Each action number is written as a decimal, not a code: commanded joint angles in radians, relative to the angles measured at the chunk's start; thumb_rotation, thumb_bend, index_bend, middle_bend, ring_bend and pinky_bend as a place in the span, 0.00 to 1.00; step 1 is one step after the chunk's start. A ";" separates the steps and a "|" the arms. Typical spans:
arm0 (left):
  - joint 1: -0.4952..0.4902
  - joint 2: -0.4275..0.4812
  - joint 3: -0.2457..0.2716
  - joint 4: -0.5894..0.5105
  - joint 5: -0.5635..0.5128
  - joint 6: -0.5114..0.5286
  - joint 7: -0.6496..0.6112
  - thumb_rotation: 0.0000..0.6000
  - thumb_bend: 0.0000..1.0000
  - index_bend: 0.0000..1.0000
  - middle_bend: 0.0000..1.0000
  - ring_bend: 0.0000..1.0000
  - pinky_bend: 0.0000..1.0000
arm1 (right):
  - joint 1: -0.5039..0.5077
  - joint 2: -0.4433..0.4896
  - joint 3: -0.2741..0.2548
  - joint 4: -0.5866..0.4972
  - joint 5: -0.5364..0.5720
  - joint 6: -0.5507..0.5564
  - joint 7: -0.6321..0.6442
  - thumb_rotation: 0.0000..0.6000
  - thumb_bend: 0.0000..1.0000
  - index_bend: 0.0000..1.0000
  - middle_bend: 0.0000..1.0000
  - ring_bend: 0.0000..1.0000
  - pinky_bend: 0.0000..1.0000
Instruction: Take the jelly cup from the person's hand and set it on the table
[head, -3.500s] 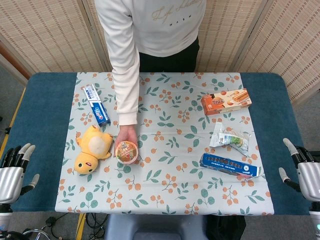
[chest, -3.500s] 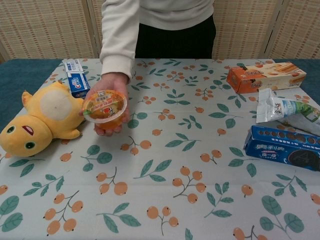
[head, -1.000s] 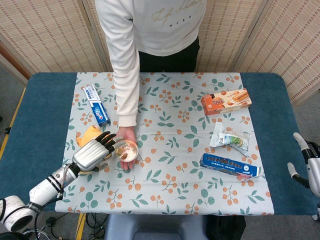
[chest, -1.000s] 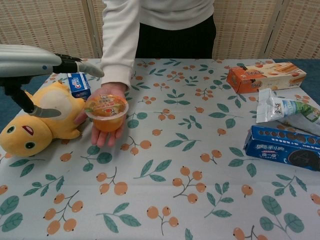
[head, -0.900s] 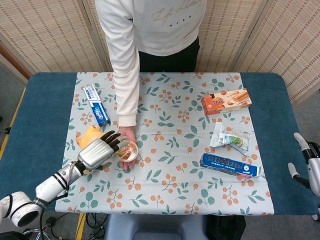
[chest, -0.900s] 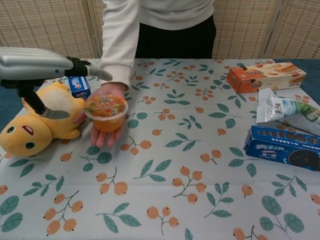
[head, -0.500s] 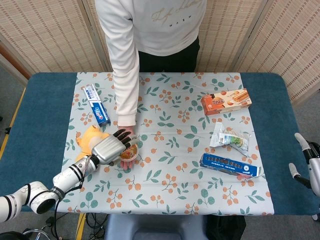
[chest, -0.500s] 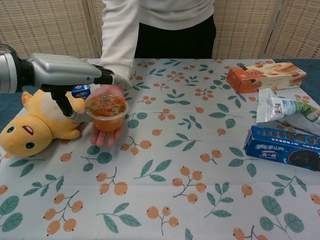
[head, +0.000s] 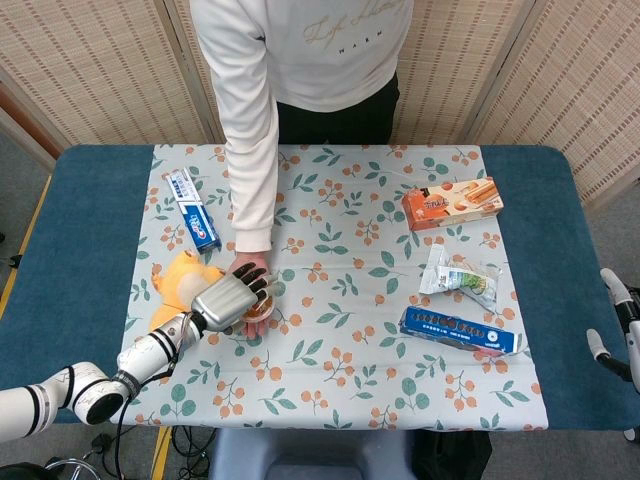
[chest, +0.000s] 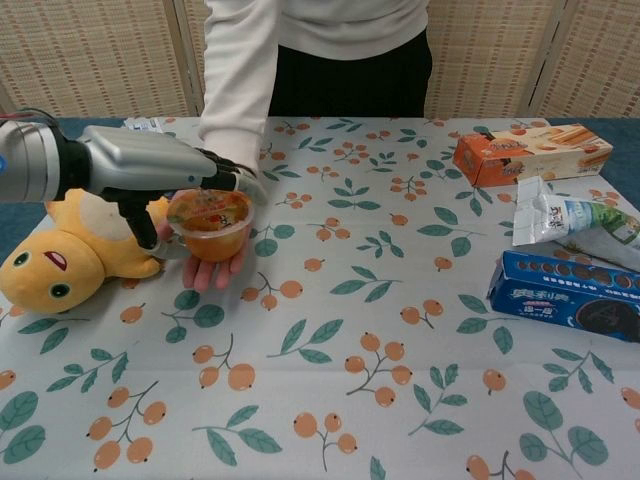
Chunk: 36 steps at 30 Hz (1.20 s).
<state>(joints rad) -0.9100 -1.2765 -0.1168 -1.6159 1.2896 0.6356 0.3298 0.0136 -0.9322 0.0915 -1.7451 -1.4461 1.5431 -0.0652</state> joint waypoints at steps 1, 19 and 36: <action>-0.004 -0.019 0.002 0.017 0.006 0.016 -0.010 1.00 0.32 0.15 0.01 0.09 0.07 | -0.002 0.001 0.000 0.000 0.002 0.000 0.001 1.00 0.35 0.09 0.22 0.19 0.41; 0.069 0.061 0.047 -0.037 0.148 0.193 -0.122 1.00 0.32 0.42 0.32 0.42 0.52 | 0.001 -0.007 0.000 -0.002 -0.002 -0.004 -0.001 1.00 0.35 0.09 0.22 0.19 0.41; 0.139 0.108 0.181 -0.149 0.338 0.239 -0.082 1.00 0.32 0.41 0.32 0.41 0.52 | 0.008 -0.015 0.001 0.000 -0.002 -0.016 -0.005 1.00 0.35 0.09 0.22 0.19 0.41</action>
<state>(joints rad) -0.7713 -1.1594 0.0578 -1.7665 1.6212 0.8824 0.2400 0.0220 -0.9472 0.0921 -1.7456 -1.4480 1.5268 -0.0700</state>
